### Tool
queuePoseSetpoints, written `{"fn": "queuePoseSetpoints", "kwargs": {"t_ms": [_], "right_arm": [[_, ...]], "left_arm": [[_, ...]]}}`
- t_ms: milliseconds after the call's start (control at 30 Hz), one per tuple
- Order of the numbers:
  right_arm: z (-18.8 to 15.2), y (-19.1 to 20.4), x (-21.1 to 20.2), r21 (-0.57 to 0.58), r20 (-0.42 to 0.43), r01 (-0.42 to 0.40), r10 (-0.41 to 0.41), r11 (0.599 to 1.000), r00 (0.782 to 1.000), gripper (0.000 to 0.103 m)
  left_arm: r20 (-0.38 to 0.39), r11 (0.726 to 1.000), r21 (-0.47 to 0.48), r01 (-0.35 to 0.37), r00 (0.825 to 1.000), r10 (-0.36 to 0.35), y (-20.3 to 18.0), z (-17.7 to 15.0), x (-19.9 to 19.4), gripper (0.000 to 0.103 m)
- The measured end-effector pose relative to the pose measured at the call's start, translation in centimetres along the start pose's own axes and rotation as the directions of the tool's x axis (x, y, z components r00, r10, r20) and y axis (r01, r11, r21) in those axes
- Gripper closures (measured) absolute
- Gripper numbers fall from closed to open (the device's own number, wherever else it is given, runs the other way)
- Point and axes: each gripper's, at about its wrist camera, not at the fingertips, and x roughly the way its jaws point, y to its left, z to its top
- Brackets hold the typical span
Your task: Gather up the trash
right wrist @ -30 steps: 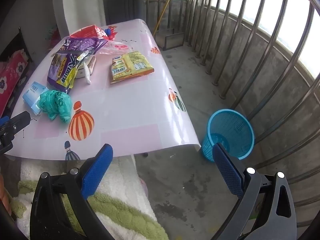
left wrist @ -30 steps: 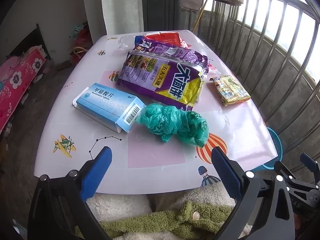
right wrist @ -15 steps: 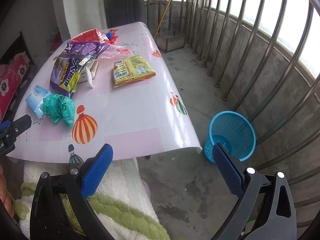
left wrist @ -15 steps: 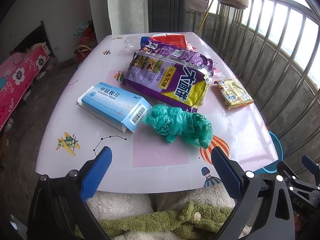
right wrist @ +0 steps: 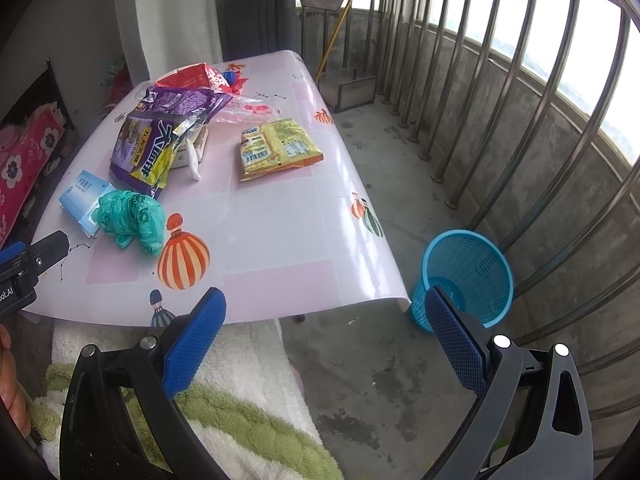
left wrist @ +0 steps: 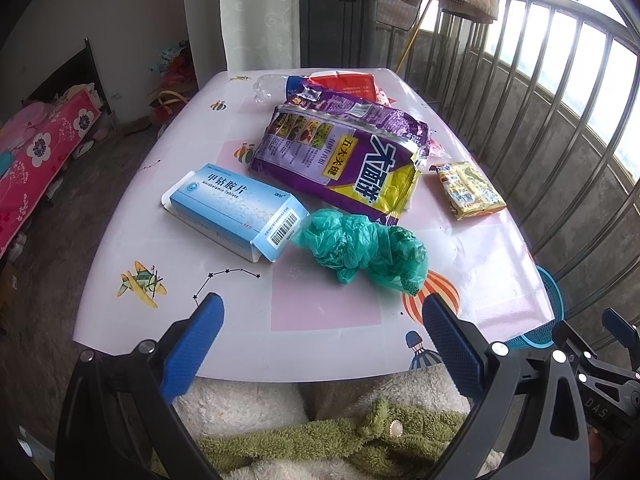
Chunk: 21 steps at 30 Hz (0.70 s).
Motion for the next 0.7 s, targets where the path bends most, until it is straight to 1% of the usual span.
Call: {"fn": "queuePoseSetpoints", "kwargs": {"t_ms": [700], "right_arm": [[-0.07,0.1,0.02,0.001,0.002,-0.007,0.007,1.0,1.0,0.008]], "left_arm": [[-0.019,1.0,0.011,-0.008,1.0,0.008,-0.14,-0.33,0.28,0.006]]}}
